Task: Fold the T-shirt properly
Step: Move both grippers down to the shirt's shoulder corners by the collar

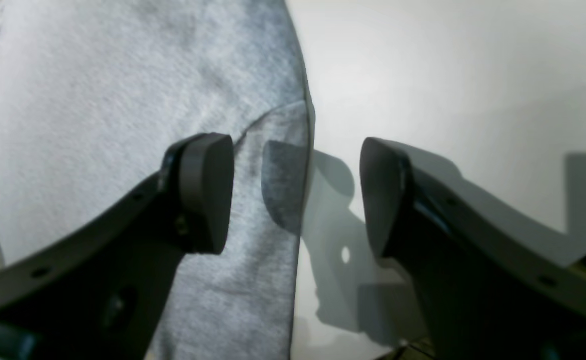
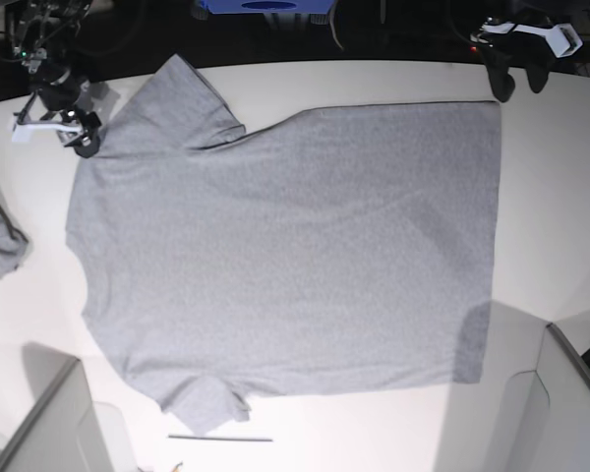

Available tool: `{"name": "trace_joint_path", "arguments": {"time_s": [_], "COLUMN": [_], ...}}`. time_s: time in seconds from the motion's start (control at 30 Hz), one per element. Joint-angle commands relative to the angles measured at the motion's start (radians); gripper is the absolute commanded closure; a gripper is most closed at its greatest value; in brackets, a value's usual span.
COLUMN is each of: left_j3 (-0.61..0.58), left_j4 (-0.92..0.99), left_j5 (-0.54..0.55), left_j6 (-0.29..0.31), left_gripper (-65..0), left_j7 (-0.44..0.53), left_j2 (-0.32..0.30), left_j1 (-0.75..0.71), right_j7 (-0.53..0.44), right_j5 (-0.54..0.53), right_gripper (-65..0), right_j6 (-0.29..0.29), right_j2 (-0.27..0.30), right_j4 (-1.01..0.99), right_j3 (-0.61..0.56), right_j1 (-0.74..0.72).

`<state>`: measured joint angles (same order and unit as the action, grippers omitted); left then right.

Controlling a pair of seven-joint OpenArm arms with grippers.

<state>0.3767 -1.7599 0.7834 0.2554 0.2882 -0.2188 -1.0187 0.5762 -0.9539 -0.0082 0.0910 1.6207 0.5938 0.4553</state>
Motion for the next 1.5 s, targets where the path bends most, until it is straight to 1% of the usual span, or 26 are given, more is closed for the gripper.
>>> {"name": "trace_joint_path", "arguments": {"time_s": [0.0, 0.07, 0.2, 0.27, 0.33, 0.4, 0.5, 0.53, 0.67, 0.8, 0.83, 0.87, 0.93, 1.03, 1.1, 1.2, 1.37, 1.47], "left_j3": [0.014, 0.020, 0.012, 0.012, 0.012, 0.023, 0.026, 0.043, 0.084, 0.084, 0.084, 0.084, 0.084, 0.084, 0.086, 0.086, 0.081, 0.071], "left_j4": [-0.011, -0.011, -0.011, -0.011, -0.011, -0.011, -0.011, -0.010, -0.016, -0.011, -0.013, -0.013, -0.010, -0.002, 0.015, 0.064, 0.130, 0.139], "left_j5": [0.005, 0.005, 0.006, 0.008, 0.009, 0.043, 0.167, 0.193, 0.175, 0.181, 0.183, 0.183, 0.183, 0.196, 0.241, 0.307, 0.311, 0.311], "left_j6": [0.008, 0.008, 0.008, 0.008, 0.008, 0.008, 0.009, 0.011, 0.011, 0.011, 0.011, 0.012, 0.032, 0.089, 0.112, 0.115, 0.115, 0.115], "left_gripper": [-44.1, -44.1, -44.1, -44.1, -44.1, -44.1, -44.1, -44.1, -44.1, -44.1, -44.1, -44.1, -44.1, -44.1, -44.1, -44.1, -44.1, -44.1], "left_j7": [0.026, 0.026, 0.024, 0.024, 0.021, -0.017, -0.088, -0.113, -0.166, -0.220, -0.229, -0.231, -0.232, -0.232, -0.232, -0.234, -0.235, -0.237], "left_j2": [-0.006, -0.006, -0.004, -0.004, -0.004, -0.004, -0.014, -0.015, -0.011, -0.011, -0.011, -0.011, -0.009, 0.000, 0.006, 0.006, 0.005, -0.014], "left_j1": [-0.018, -0.016, -0.015, -0.015, -0.015, -0.012, 0.005, 0.008, 0.034, 0.051, 0.053, 0.064, 0.077, 0.079, 0.080, 0.091, 0.127, 0.140], "right_j7": [0.011, 0.037, 0.038, 0.038, 0.038, 0.038, 0.040, 0.040, 0.040, 0.040, 0.043, 0.043, 0.043, 0.044, 0.046, 0.046, 0.046, 0.046], "right_j5": [-0.004, -0.004, -0.006, -0.004, -0.003, -0.003, -0.003, -0.003, -0.003, -0.003, -0.003, -0.003, -0.004, -0.004, -0.004, -0.004, -0.004, -0.004], "right_gripper": [-36.3, -36.3, -36.3, -36.3, -36.3, -36.3, -36.3, -36.2, -36.2, -35.9, -34.5, -31.1, -19.7, 0.0, 0.0, 0.0, 0.0, 0.0], "right_j6": [0.004, 0.004, 0.004, 0.004, 0.004, 0.004, 0.004, 0.004, 0.004, 0.004, 0.004, 0.004, 0.004, 0.004, 0.004, 0.004, 0.004, 0.004], "right_j2": [-0.001, -0.003, -0.006, -0.032, -0.044, -0.046, -0.044, -0.044, -0.046, -0.040, -0.040, -0.038, -0.038, -0.038, -0.038, -0.038, -0.038, -0.038], "right_j4": [0.008, 0.006, 0.006, 0.006, 0.005, 0.005, 0.010, 0.011, 0.002, -0.030, -0.033, -0.033, -0.036, -0.036, -0.036, -0.036, -0.036, -0.036], "right_j3": [-0.001, -0.038, -0.120, -0.130, -0.125, -0.120, -0.122, -0.123, -0.130, -0.131, -0.131, -0.131, -0.131, -0.131, -0.133, -0.133, -0.133, -0.133], "right_j1": [0.006, 0.023, 0.058, 0.061, 0.063, 0.063, 0.083, 0.095, 0.118, 0.112, 0.110, 0.110, 0.110, 0.110, 0.110, 0.110, 0.110, 0.110]}}
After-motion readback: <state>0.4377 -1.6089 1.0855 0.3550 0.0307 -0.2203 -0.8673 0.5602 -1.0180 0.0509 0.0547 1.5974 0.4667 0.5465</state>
